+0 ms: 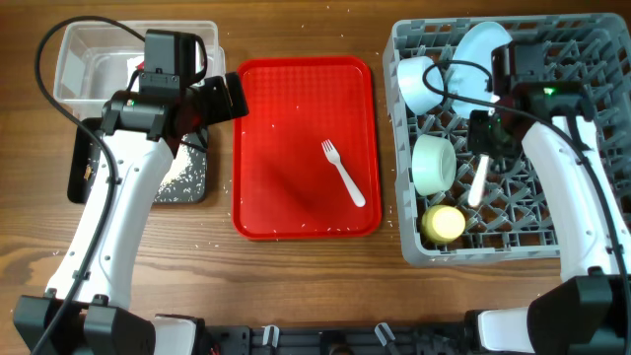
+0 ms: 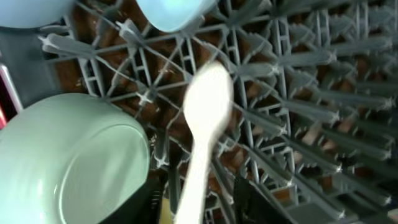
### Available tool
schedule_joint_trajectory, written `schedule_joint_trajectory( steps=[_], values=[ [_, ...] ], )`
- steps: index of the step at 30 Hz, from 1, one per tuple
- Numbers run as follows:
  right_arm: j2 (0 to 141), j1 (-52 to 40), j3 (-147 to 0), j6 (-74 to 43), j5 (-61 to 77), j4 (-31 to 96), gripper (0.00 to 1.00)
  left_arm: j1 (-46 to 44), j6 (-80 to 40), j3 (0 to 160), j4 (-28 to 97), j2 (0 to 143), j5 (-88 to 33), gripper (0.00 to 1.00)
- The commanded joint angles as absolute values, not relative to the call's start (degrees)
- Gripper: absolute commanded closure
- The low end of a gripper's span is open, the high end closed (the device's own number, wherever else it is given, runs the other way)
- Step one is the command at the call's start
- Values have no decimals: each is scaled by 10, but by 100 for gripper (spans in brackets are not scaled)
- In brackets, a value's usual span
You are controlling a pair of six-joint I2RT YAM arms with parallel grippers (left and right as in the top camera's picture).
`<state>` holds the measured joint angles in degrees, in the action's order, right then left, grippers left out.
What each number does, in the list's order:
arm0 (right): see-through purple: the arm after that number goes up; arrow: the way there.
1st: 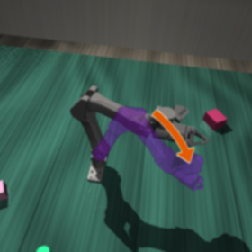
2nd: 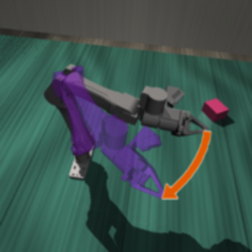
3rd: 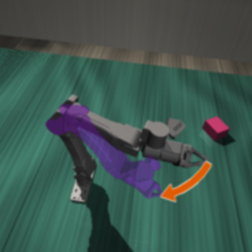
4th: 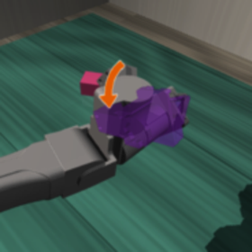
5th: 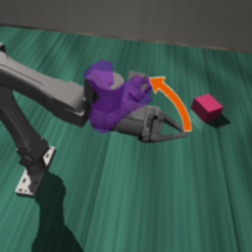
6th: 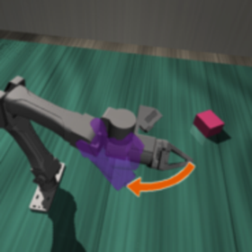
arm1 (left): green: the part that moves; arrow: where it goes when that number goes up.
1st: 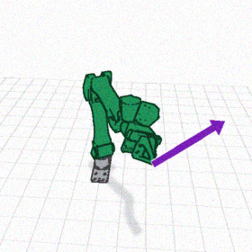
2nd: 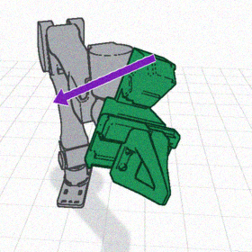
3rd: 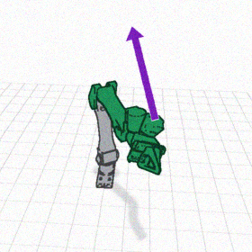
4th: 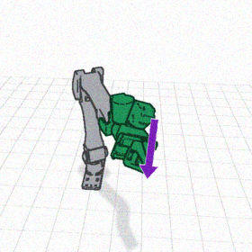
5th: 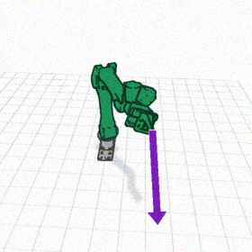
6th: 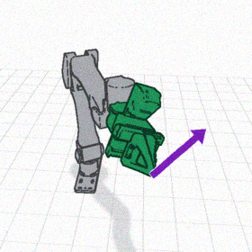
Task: Sort waste into correct bins and load items into the dishwasher rack
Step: 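Drop the spoon into the rack with the right gripper, then grasp the white fork on the red tray with the right gripper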
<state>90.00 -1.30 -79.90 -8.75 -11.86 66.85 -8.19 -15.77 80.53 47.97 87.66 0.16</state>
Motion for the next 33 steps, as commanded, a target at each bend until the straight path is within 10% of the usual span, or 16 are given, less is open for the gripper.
schedule_joint_trajectory(
  steps=[1,8,14,33],
  values=[
    [900,-12,-796,-94,-130,662,48,-80,-155,810,478,875,8,0],
    [892,-105,-949,-73,136,624,56,-80,-155,810,478,875,8,0],
    [1002,-316,-949,-67,43,555,53,-80,-155,810,478,875,8,0],
    [1244,-292,-872,-47,86,516,57,-80,-155,810,478,875,8,0]
  ],
)
